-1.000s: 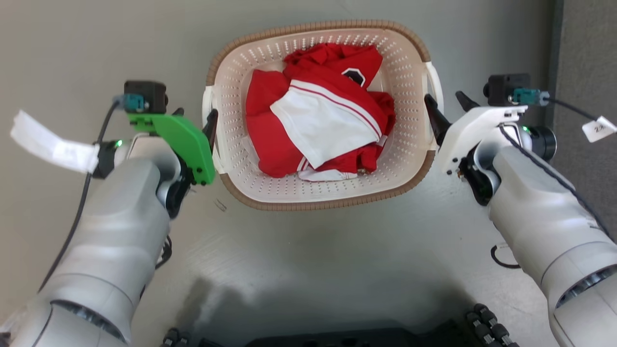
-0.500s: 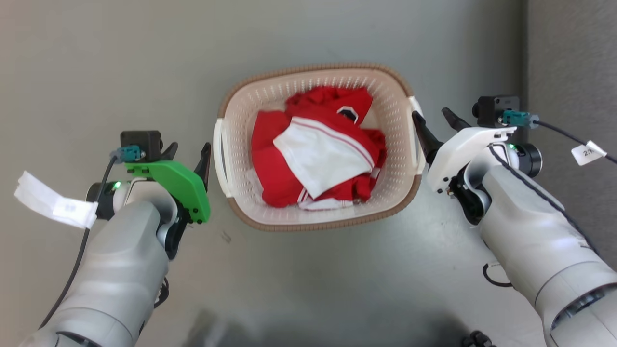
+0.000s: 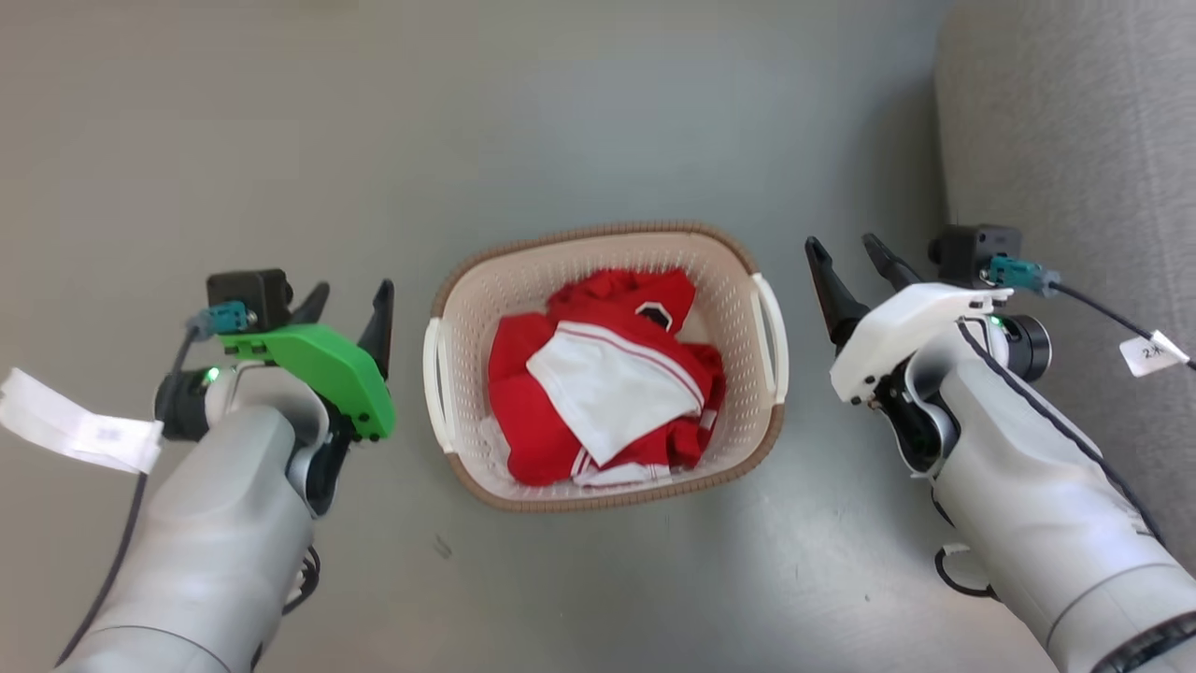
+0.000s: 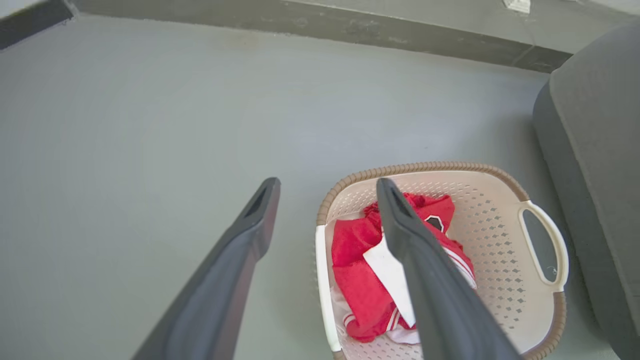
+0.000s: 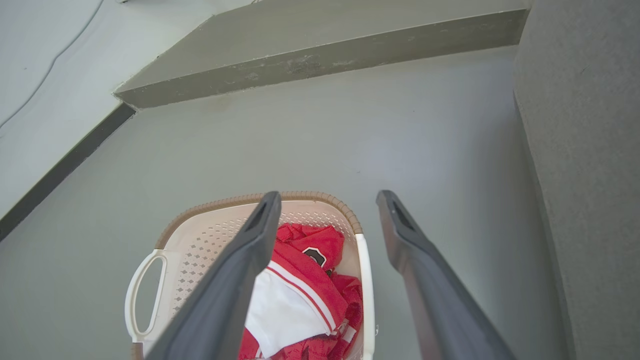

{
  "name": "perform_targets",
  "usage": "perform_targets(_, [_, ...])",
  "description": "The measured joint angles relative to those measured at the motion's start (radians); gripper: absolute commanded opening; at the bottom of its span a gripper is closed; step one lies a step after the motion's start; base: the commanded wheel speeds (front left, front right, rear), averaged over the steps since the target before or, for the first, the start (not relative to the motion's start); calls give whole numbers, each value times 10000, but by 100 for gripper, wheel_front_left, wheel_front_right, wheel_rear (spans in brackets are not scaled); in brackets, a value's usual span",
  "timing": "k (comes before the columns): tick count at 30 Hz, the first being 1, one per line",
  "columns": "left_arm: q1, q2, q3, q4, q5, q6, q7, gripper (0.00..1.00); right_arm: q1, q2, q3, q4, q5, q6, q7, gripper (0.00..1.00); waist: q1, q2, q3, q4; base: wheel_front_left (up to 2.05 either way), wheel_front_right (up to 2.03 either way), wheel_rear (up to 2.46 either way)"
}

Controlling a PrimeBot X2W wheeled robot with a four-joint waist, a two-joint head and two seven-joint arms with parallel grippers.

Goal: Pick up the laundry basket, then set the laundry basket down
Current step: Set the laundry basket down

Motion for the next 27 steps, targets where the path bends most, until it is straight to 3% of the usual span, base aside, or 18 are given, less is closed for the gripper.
perform_targets(12, [944,579,1076,-2470,1045,796,-2,100,1199,-414,-466,-1879,-1022,-673,0,100,0,0,-1712,-167,0,0,0])
perform_targets(22, [2198,1020,1599,-4780,2153,1789,-2,100,2268,-570,-999,-3488,-1628,-1212,0,100,0,0,-2959,-266,0,0,0])
perform_targets(27, [3074,1093,1737,-5730,2533,1965,-2,100,2754,-727,-1198,-4167,-1883,-1396,-2,100,0,0,-3414,-306,0,0,0])
